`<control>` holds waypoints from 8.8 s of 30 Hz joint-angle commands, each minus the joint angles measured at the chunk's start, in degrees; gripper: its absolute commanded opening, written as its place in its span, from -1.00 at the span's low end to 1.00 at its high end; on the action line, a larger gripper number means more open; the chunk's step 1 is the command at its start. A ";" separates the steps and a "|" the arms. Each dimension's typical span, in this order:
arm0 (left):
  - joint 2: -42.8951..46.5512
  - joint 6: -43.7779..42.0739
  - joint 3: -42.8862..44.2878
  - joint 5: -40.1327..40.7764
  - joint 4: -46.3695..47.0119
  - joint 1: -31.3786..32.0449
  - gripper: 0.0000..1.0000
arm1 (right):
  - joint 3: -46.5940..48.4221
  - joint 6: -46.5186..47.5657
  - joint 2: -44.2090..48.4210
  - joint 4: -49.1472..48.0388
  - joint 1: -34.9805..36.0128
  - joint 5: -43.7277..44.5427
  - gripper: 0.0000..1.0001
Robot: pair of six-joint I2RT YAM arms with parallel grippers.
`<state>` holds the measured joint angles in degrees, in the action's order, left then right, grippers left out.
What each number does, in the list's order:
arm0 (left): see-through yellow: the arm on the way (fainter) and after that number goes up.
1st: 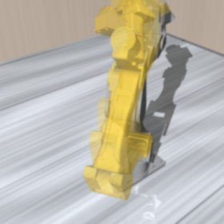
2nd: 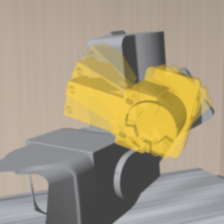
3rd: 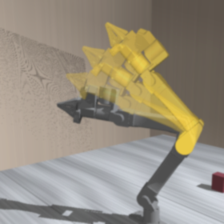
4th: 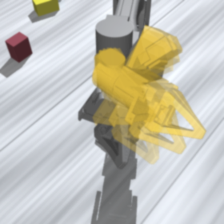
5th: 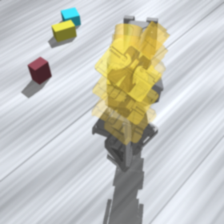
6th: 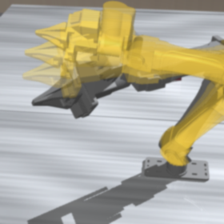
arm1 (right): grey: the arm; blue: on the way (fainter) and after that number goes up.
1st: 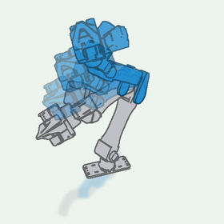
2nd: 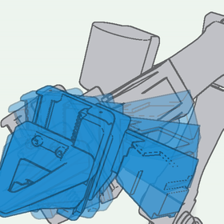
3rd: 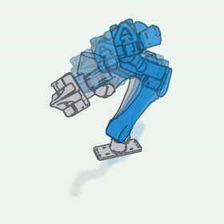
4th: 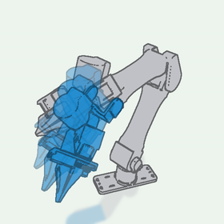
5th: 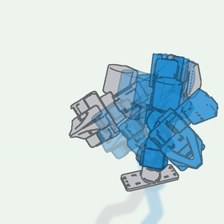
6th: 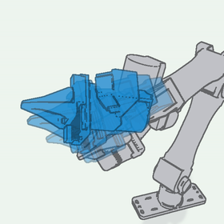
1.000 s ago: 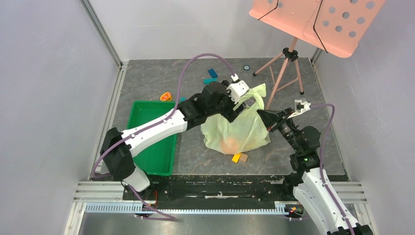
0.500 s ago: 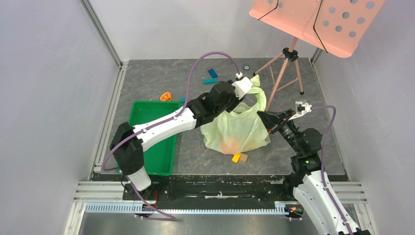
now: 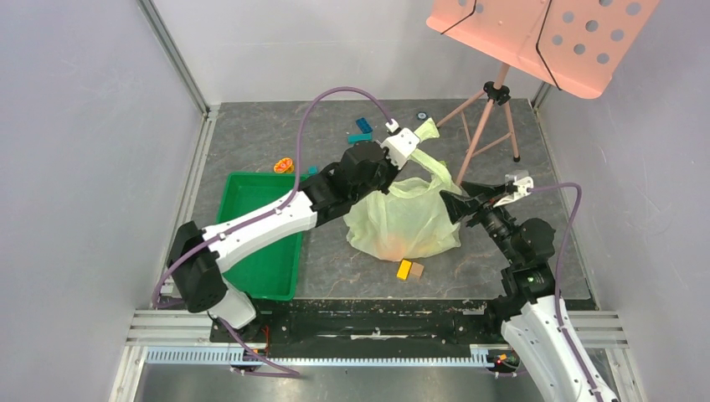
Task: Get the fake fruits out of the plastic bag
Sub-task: Adjust the plastic bag at the center of the board.
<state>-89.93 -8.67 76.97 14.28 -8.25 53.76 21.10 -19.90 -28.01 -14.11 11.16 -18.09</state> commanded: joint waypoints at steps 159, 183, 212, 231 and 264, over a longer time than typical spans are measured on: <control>20.82 36.98 -26.77 -27.65 35.97 -20.62 -0.96 | 7.04 15.28 -16.49 -15.78 12.73 9.11 0.37; 27.81 36.46 -33.70 -23.15 33.56 -17.64 -0.96 | 53.36 2.26 -31.55 28.21 13.97 -1.52 -0.20; 31.28 35.30 -37.39 -22.77 35.19 -15.44 -0.96 | 41.93 3.13 -50.34 34.91 33.67 26.01 -0.73; 39.33 36.85 -44.35 -22.63 34.19 -15.29 -0.96 | 30.36 -1.08 -52.15 20.15 33.67 32.20 -0.45; 44.37 37.35 -48.26 -19.41 28.13 -14.98 0.10 | 37.16 9.83 -51.58 11.91 30.15 22.93 0.55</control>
<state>-45.82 26.57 27.55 -7.77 22.31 38.46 61.23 -12.10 -80.64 1.89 41.30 10.79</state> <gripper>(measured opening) 0.439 0.767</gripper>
